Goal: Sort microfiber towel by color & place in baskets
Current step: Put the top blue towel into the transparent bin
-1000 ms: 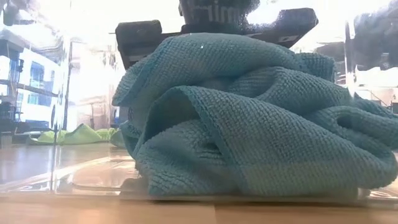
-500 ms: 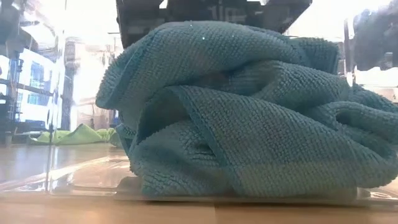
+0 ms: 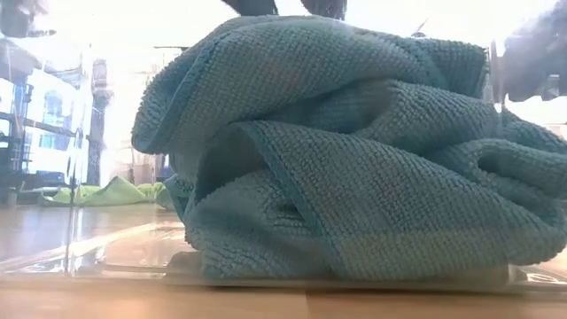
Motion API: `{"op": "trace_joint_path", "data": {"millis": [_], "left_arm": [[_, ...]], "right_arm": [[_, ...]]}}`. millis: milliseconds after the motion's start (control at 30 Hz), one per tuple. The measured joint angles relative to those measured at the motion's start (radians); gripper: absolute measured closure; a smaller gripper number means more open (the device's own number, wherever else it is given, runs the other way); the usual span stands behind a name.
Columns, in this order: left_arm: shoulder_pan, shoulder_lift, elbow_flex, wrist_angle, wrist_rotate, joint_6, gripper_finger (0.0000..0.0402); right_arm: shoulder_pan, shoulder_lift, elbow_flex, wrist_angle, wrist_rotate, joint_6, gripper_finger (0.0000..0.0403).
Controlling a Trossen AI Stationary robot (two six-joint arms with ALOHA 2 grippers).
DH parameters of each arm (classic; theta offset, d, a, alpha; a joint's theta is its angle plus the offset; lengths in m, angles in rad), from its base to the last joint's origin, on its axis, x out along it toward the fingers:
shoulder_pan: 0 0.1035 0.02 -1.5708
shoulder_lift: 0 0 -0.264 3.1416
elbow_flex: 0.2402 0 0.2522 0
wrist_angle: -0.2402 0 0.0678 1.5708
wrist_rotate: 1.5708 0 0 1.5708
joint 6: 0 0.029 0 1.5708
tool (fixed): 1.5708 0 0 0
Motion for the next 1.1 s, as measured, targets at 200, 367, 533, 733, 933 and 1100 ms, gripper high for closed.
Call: {"op": "trace_joint_path", "data": {"millis": [200, 367, 533, 733, 933, 1100], "left_arm": [[0.002, -0.141, 0.000, -0.014, 0.005, -0.073, 0.0194], [0.053, -0.304, 0.000, -0.062, 0.024, -0.349, 0.0194], [0.145, -0.458, 0.000, -0.101, 0.077, -0.555, 0.0194], [0.218, -0.700, -0.148, 0.012, 0.084, -0.600, 0.0197], [0.255, -1.030, -0.525, 0.353, 0.091, -0.681, 0.0208], [0.260, -1.266, -0.859, 0.670, 0.027, -0.764, 0.0213]], "right_arm": [[0.000, 0.000, 0.000, 0.000, 0.000, 0.000, 0.0402], [0.000, -0.001, 0.000, 0.000, 0.000, 0.000, 0.0402], [0.000, -0.001, 0.000, 0.000, 0.000, 0.000, 0.0402], [0.000, -0.001, 0.000, 0.000, 0.000, 0.000, 0.0402], [0.000, -0.001, 0.000, 0.000, 0.000, 0.000, 0.0402], [0.000, -0.001, 0.000, 0.000, 0.000, 0.000, 0.0402]]}}
